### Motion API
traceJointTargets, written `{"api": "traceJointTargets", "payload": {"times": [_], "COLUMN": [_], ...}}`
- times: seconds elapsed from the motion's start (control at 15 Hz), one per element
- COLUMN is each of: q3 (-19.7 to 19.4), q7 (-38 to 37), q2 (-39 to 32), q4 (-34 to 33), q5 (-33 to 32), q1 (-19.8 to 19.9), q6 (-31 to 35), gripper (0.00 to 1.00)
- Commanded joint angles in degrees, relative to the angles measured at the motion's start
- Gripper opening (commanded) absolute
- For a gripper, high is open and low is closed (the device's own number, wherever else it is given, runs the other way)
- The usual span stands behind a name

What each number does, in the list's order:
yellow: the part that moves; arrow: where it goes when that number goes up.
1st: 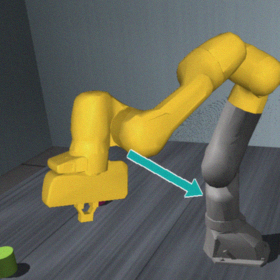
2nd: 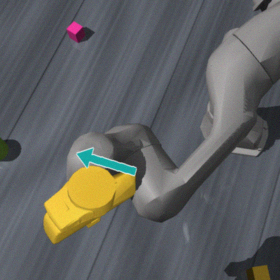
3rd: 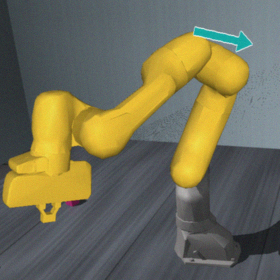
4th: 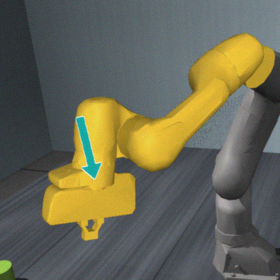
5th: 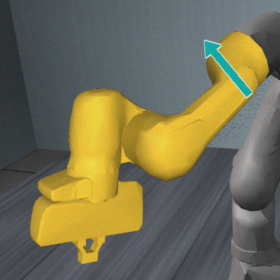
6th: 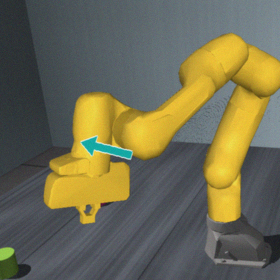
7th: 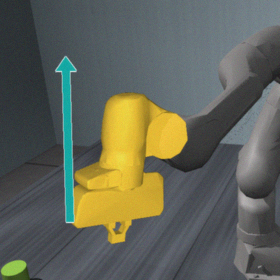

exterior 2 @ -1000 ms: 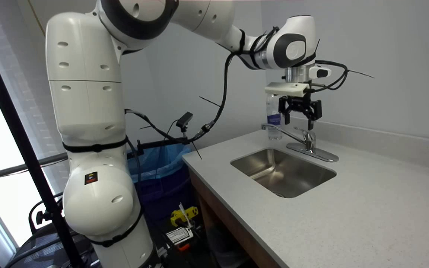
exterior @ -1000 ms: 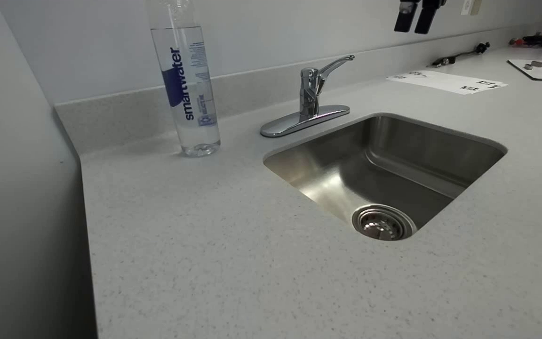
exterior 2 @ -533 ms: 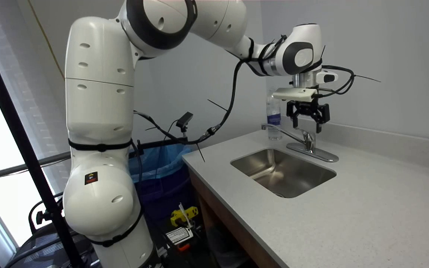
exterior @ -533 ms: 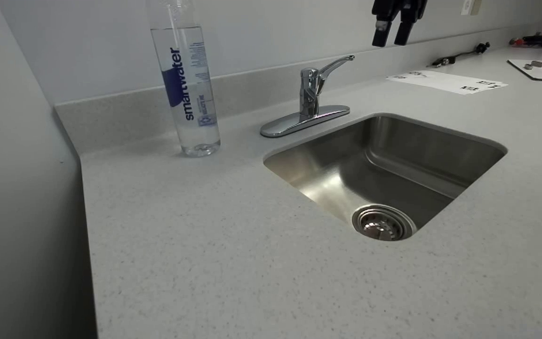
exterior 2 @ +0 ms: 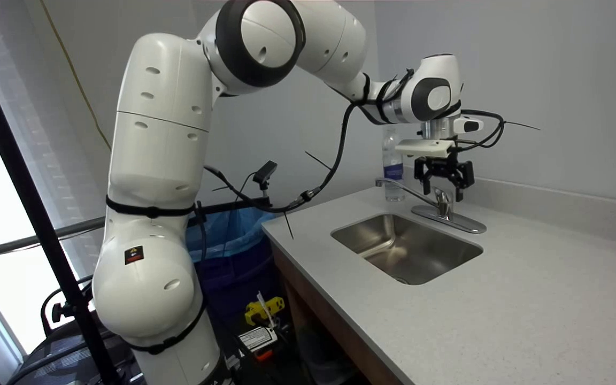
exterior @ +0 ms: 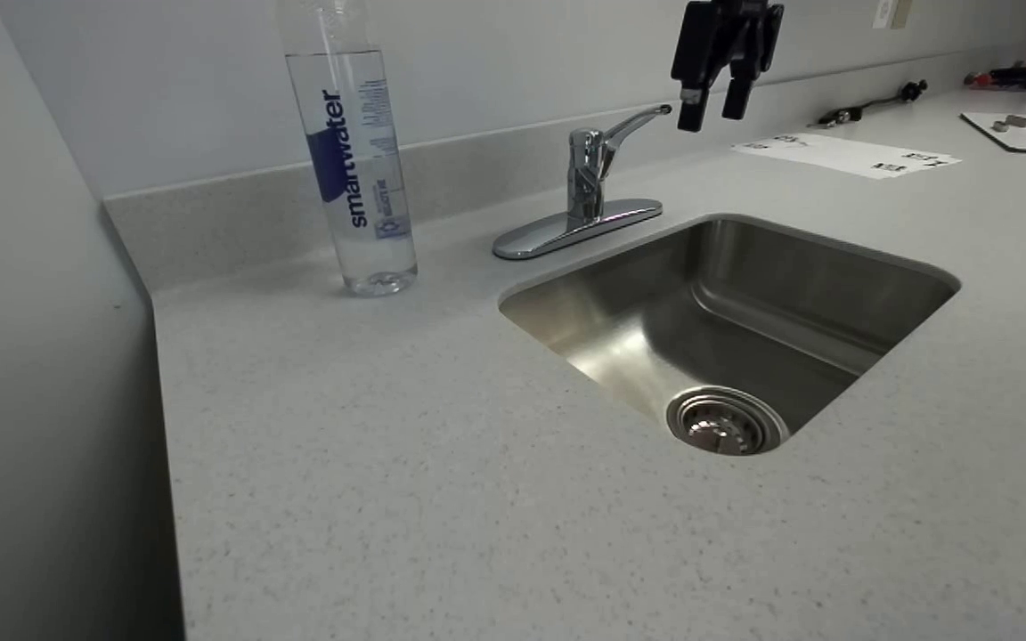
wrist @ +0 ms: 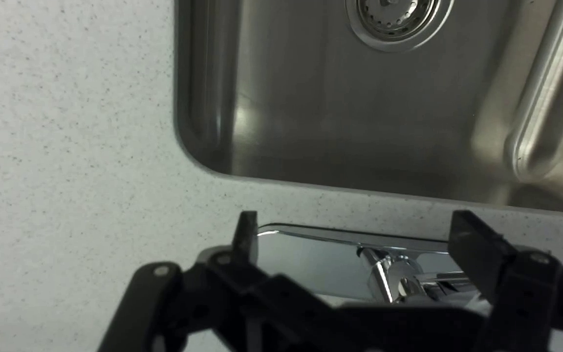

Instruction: Push the faucet up and rotate the spout from left to the middle

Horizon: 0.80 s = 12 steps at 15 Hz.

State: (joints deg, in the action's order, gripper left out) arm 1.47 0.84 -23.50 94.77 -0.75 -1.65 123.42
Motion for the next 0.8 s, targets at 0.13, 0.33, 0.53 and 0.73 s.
{"api": "traceJointTargets", "payload": {"times": [0.13,0.33,0.53,0.73], "q3": [-0.22,-0.22,-0.32,-0.08], "q7": [-2.19,-3.20,-3.62,-4.91], "q2": [-3.73,-4.89,-6.11,-6.37], "q4": [-5.61,-7.14,-10.12,-11.12], "q5": [-0.87,-0.79,-0.39,-0.11], "q1": [-1.18,-1.75,-1.68,-2.19], "q6": [-1.25,-1.23,-1.42,-0.74], "gripper": [1.00,1.00,1.00,1.00]}}
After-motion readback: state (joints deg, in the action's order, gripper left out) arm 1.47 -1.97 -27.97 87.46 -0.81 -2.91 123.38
